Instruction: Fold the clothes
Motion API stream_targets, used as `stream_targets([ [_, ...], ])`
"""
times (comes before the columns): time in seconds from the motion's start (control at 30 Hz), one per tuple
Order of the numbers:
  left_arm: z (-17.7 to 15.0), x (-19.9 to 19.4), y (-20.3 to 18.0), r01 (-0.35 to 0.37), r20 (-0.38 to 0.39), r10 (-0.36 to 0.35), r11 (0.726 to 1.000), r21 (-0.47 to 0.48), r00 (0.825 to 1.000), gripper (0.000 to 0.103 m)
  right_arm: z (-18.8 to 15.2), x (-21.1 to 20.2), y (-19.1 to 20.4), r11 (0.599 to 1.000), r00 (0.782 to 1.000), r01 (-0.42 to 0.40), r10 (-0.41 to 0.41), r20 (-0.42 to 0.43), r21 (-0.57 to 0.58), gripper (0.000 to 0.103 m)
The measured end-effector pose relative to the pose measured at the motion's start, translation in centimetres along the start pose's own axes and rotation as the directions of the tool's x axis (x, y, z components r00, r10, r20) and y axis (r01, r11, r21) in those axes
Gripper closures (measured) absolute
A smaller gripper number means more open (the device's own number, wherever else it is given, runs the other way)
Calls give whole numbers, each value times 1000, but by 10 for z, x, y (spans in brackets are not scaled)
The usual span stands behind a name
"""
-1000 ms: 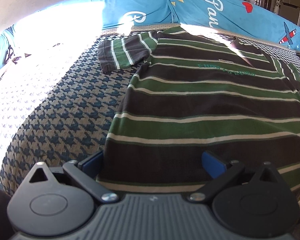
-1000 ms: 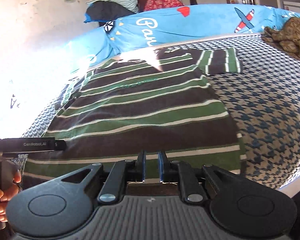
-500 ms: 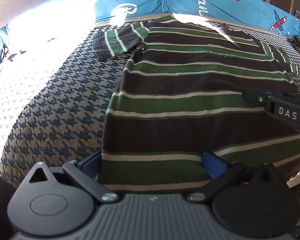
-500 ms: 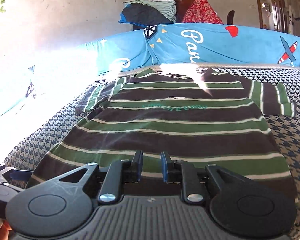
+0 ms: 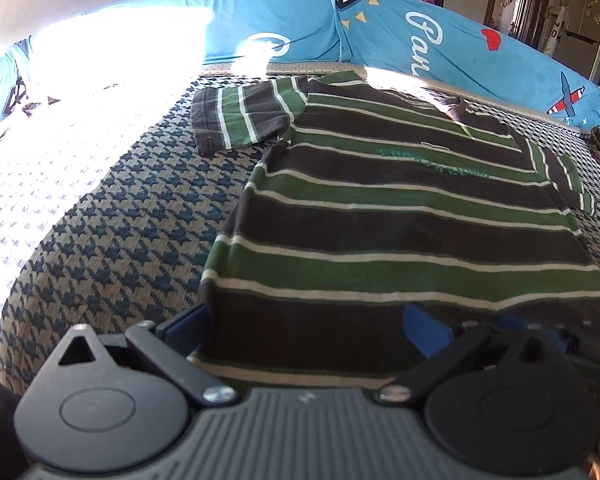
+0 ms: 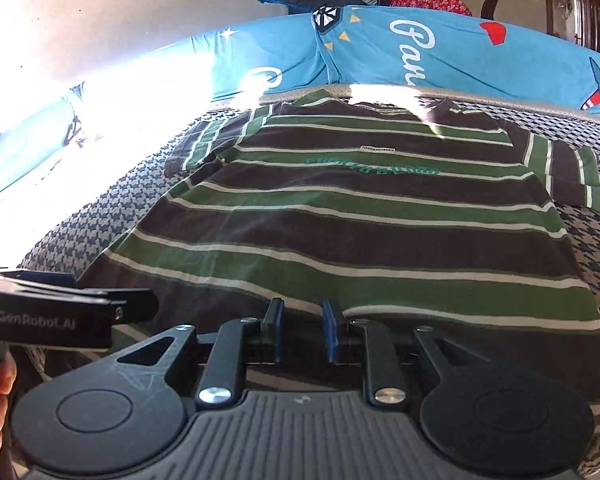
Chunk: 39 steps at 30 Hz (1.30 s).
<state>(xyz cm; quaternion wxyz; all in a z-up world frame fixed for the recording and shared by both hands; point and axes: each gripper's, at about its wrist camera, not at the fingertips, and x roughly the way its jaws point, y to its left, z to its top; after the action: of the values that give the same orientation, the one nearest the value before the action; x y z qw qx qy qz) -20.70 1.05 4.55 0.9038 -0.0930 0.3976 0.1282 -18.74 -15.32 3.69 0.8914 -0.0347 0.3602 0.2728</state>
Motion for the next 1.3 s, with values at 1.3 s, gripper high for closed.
stream_targets([
  [1.3,-29,4,-37,8,-75,5,985,170,997,0,-49,-35,-1,996,978,-18,35,-205,87,65],
])
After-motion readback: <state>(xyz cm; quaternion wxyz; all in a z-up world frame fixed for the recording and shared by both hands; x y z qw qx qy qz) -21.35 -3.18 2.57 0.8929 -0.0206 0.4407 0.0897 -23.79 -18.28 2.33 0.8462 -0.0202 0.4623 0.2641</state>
